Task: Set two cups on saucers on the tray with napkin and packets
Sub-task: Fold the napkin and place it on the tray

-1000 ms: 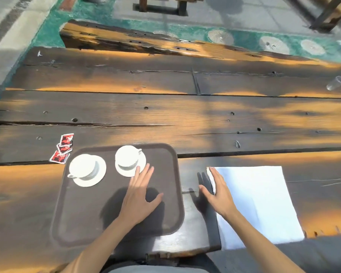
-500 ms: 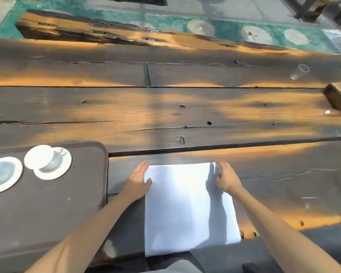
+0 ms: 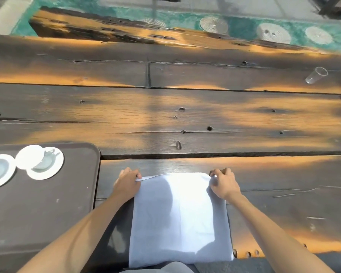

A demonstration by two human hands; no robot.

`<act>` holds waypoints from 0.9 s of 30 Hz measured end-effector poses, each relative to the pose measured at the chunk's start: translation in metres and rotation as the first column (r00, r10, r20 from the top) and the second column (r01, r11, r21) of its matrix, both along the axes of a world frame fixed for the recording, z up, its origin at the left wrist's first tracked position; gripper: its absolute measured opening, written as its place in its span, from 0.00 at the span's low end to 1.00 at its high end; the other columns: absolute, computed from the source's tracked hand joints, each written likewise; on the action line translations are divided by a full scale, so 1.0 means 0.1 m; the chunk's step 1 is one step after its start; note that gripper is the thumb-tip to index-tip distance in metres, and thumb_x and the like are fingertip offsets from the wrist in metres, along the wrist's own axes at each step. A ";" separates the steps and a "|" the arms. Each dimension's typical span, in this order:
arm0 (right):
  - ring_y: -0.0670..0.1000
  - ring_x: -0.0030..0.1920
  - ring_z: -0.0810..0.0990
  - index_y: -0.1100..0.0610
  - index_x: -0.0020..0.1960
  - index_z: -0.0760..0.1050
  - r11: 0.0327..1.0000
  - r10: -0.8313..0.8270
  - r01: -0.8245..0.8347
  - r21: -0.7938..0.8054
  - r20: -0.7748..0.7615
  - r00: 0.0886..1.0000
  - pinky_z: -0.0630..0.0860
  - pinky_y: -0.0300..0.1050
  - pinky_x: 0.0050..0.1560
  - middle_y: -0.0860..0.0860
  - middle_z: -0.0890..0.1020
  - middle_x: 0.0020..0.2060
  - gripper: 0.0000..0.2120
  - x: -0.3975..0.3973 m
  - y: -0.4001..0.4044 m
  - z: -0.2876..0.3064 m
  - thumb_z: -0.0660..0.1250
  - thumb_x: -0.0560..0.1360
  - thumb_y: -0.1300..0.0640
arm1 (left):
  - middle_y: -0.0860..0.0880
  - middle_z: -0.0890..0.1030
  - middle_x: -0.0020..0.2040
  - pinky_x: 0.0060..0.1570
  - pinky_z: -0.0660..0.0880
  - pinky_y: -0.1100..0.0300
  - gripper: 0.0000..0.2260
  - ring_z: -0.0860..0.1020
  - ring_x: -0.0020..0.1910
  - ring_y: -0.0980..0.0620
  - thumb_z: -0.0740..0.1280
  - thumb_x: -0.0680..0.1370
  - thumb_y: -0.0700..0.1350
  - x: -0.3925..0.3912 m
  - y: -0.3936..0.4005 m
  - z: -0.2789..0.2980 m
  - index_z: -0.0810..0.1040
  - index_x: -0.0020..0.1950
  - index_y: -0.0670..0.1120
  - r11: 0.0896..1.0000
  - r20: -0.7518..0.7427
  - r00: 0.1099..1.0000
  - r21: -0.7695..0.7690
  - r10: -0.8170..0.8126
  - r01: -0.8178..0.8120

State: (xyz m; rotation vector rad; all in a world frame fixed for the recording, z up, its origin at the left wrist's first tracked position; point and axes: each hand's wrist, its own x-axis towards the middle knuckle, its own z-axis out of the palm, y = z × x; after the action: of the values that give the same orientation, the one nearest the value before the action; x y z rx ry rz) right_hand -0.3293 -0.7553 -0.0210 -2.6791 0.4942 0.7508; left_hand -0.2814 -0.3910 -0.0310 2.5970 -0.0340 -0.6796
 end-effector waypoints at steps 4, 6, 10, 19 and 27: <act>0.59 0.66 0.69 0.54 0.61 0.75 0.993 0.114 -0.114 -0.025 0.000 0.994 0.74 0.51 0.65 0.55 0.69 0.65 0.13 0.05 -0.01 0.01 0.64 0.77 0.57 | 0.49 0.79 0.49 0.53 0.75 0.49 0.05 0.73 0.54 0.47 0.63 0.79 0.41 0.00 0.03 0.01 0.77 0.46 0.47 0.996 0.027 1.000 -0.084 0.015 -0.013; 0.60 0.65 0.72 0.56 0.59 0.75 0.988 0.146 -0.146 -0.042 0.000 0.989 0.74 0.51 0.63 0.56 0.72 0.63 0.11 0.05 -0.03 0.05 0.64 0.78 0.56 | 0.50 0.80 0.46 0.52 0.75 0.49 0.05 0.75 0.51 0.47 0.62 0.79 0.41 0.01 0.05 0.04 0.75 0.45 0.47 0.987 0.003 0.999 -0.154 0.051 -0.050; 0.60 0.60 0.75 0.54 0.51 0.70 0.977 0.215 -0.215 -0.008 0.034 0.976 0.75 0.52 0.59 0.55 0.76 0.57 0.04 0.02 -0.03 0.21 0.63 0.78 0.55 | 0.50 0.80 0.41 0.44 0.71 0.53 0.05 0.77 0.45 0.47 0.63 0.80 0.42 0.04 0.18 0.21 0.75 0.45 0.49 0.956 0.003 0.994 -0.274 0.107 -0.102; 0.51 0.40 0.72 0.54 0.47 0.74 0.929 0.014 -0.104 0.356 0.247 0.969 0.69 0.48 0.44 0.50 0.78 0.41 0.16 0.26 -0.04 1.07 0.81 0.69 0.57 | 0.41 0.83 0.41 0.34 0.73 0.71 0.04 0.77 0.35 0.53 0.70 0.79 0.41 0.20 0.65 0.95 0.82 0.45 0.48 0.862 0.159 0.963 -0.494 0.216 -0.112; 0.38 0.31 0.75 0.51 0.36 0.82 0.903 -0.080 -0.167 0.396 0.537 0.840 0.68 0.35 0.32 0.40 0.82 0.29 0.12 0.72 -0.01 2.07 0.81 0.67 0.46 | 0.54 0.83 0.36 0.43 0.77 0.55 0.04 0.80 0.36 0.55 0.72 0.77 0.41 0.69 0.86 1.91 0.83 0.44 0.50 0.831 0.395 0.872 -0.556 0.288 -0.022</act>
State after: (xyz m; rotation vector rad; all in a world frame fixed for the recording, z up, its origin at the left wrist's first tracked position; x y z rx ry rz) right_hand -0.2574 -0.7562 0.1863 -2.3275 0.0955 0.0568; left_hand -0.2120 -0.3051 0.1598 2.1128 -0.1339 0.0453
